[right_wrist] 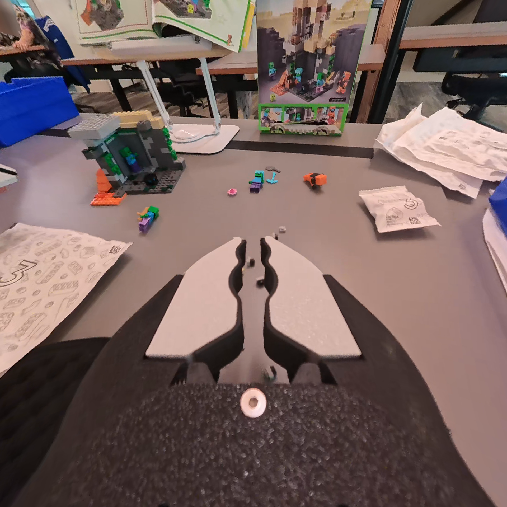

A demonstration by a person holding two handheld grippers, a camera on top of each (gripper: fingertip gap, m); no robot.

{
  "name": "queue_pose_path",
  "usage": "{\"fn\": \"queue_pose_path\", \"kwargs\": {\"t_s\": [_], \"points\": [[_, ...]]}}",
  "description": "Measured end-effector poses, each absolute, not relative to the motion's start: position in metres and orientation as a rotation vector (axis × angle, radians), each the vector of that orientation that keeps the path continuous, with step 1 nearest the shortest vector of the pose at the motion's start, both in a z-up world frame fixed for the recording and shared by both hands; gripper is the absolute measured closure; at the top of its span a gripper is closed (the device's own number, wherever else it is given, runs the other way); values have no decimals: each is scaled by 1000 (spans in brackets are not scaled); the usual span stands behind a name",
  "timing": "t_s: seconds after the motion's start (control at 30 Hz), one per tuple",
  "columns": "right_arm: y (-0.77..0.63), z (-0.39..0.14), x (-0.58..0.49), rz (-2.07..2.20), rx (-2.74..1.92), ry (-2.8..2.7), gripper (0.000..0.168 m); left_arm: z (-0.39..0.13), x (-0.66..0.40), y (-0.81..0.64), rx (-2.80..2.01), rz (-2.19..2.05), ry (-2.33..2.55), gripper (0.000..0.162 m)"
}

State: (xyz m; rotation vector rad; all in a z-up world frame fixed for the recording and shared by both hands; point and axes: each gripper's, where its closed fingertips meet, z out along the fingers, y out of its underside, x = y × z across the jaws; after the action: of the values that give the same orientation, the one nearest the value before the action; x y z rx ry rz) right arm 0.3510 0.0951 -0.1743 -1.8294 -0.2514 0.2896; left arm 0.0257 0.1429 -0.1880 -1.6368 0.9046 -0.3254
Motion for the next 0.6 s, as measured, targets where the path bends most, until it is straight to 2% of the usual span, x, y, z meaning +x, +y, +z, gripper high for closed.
{"fn": "queue_pose_path", "kwargs": {"t_s": [0.27,0.6], "points": [[62,-183,369,201,-1940,-337,149,-179,30,133,-1526,-149,989,159],[32,-245,381,81,-2288,-346,145,-169,36,122,-1473,-155,1003,160]]}}
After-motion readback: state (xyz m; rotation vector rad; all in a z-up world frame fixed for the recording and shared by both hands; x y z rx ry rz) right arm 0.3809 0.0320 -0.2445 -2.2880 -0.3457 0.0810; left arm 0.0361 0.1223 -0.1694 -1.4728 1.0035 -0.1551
